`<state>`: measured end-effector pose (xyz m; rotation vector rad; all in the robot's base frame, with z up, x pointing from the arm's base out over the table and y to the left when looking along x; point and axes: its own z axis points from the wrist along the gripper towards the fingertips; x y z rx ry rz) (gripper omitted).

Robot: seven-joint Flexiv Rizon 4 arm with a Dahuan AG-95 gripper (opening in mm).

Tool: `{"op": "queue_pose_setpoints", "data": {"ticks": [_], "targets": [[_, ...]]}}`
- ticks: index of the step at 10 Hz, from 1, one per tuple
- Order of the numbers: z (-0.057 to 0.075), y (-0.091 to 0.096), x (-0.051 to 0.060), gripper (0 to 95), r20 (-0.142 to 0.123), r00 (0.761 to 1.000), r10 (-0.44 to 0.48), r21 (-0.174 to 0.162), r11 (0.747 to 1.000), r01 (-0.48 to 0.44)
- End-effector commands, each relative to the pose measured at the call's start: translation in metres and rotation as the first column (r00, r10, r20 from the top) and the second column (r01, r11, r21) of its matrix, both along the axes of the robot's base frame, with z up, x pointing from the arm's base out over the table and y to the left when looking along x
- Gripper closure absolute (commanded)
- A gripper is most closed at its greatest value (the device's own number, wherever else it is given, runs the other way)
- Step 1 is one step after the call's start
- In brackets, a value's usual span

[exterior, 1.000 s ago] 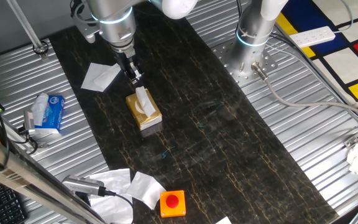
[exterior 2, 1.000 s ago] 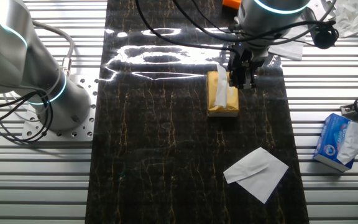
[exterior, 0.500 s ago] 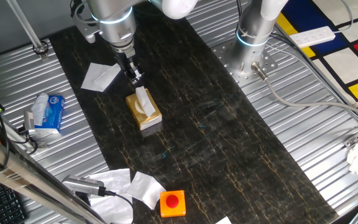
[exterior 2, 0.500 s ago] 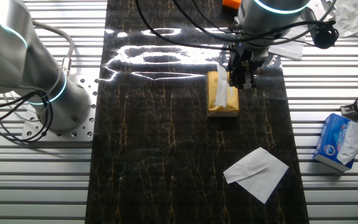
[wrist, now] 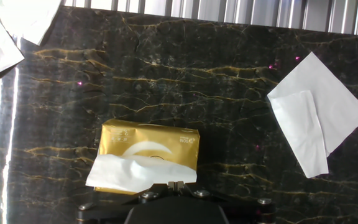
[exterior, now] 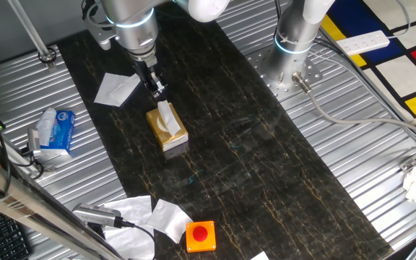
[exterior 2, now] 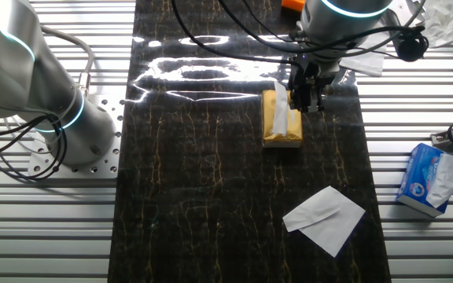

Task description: Pull out a napkin

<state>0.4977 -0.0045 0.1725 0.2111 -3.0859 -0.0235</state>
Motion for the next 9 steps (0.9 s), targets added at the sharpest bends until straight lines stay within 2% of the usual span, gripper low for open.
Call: {"op": "queue_pose_setpoints", "data": {"ticks": [1,9], "targets": [[-0.0001,0.0,0.0,95.0,0.001,1.0,0.001,0.001,1.0,-0.001],[-0.0001,0.0,0.0,95.0,0.004,1.0,0.007,0.0,1.0,-0.007]]}}
